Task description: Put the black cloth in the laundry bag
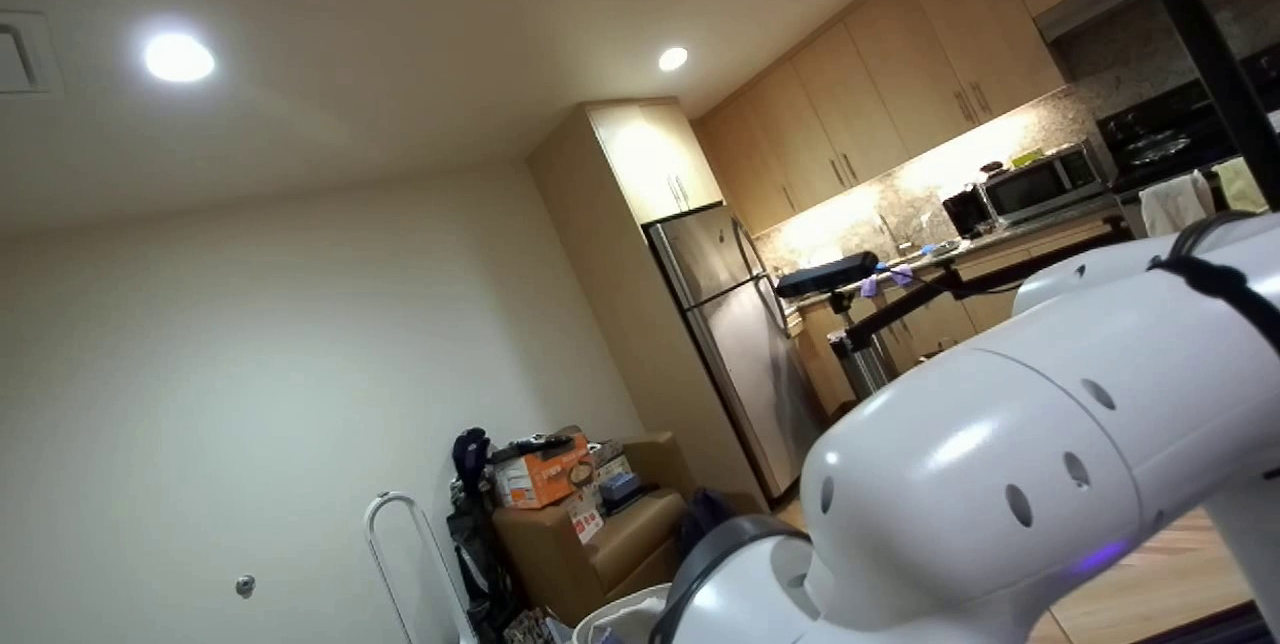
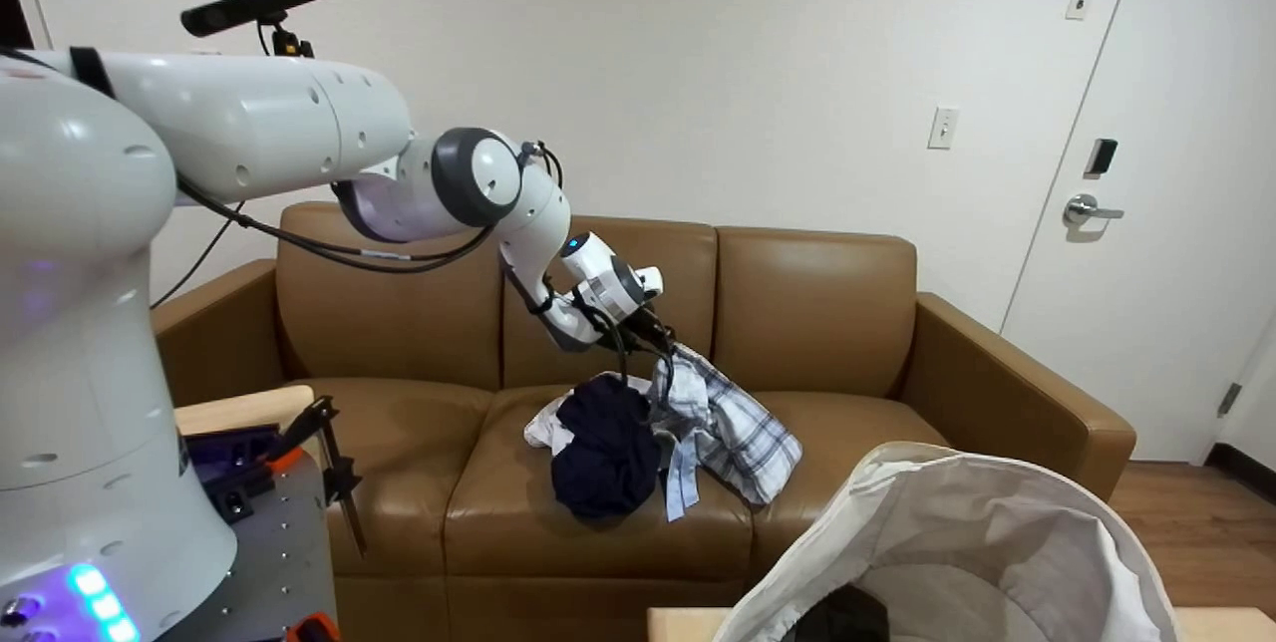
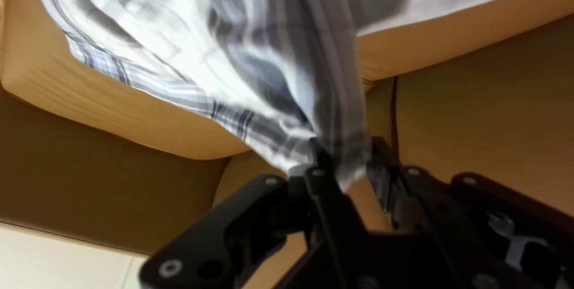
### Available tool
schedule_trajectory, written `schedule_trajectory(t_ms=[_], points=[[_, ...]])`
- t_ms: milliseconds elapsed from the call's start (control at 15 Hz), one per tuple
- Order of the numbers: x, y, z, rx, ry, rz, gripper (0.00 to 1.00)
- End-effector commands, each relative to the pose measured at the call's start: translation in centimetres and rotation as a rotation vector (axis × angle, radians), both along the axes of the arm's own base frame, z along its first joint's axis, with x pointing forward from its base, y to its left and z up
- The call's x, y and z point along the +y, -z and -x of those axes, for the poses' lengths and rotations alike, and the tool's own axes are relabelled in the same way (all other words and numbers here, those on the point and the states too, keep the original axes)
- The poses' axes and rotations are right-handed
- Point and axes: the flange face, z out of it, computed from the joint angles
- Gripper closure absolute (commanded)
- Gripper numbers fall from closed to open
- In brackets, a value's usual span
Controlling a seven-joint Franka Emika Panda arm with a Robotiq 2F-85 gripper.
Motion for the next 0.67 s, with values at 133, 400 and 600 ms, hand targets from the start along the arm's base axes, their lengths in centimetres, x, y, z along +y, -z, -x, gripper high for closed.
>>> schedule_trajectory(t_ms=[133, 400, 600], points=[[1.7, -3.9, -1.4, -0.078, -0.098, -0.019, 0.28], [4.9, -7.2, -1.4, -0.089, -0.230, 0.028, 0.02], [7.4, -6.3, 0.8, -0.025, -0.314, -0.018, 0.00]])
